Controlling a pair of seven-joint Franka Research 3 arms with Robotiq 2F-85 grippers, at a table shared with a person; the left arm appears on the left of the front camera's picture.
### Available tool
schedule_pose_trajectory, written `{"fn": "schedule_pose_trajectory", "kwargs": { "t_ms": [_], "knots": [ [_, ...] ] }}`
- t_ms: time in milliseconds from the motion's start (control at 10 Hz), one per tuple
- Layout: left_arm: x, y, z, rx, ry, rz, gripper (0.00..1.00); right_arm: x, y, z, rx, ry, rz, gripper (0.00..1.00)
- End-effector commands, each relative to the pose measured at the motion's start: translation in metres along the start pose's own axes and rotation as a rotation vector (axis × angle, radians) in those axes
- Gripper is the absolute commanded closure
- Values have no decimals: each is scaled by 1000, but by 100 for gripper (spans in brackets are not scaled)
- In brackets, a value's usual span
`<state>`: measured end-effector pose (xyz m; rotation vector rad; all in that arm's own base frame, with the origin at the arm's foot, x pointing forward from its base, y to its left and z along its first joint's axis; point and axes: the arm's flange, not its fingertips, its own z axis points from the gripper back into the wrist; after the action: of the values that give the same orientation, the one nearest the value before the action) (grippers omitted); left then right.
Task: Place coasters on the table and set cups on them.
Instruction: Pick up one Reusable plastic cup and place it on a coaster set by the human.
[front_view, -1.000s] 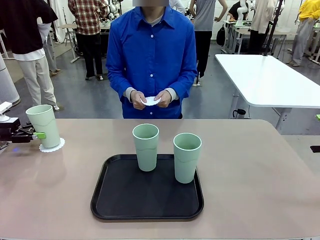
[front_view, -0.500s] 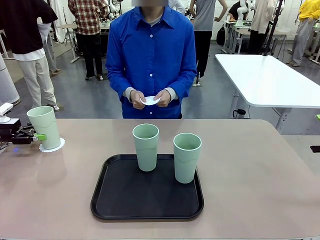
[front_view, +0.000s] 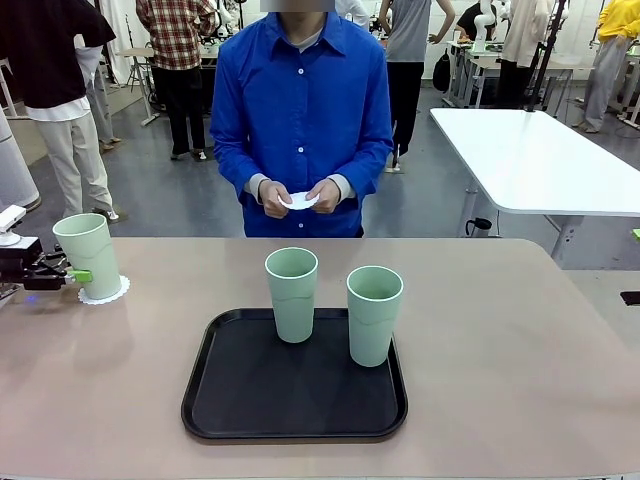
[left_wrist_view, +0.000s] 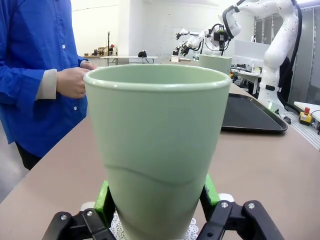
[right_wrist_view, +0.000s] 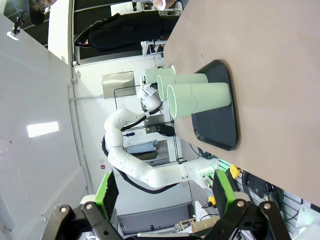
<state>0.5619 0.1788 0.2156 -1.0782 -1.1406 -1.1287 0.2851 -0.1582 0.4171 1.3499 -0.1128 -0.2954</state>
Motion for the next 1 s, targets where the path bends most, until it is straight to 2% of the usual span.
{"fn": "schedule_pose_trajectory", "kwargs": {
  "t_ms": [0,100,900],
  "knots": [
    [-9,-3,-2,-39,32,-21,2,2,1,0,17,-11,3,0],
    [-9,-3,-2,-48,31,-21,0,2,1,0,17,-11,3,0],
    [-7,-4,0,-124,23,-6,0,2,1,0,17,-11,3,0]
  ]
}}
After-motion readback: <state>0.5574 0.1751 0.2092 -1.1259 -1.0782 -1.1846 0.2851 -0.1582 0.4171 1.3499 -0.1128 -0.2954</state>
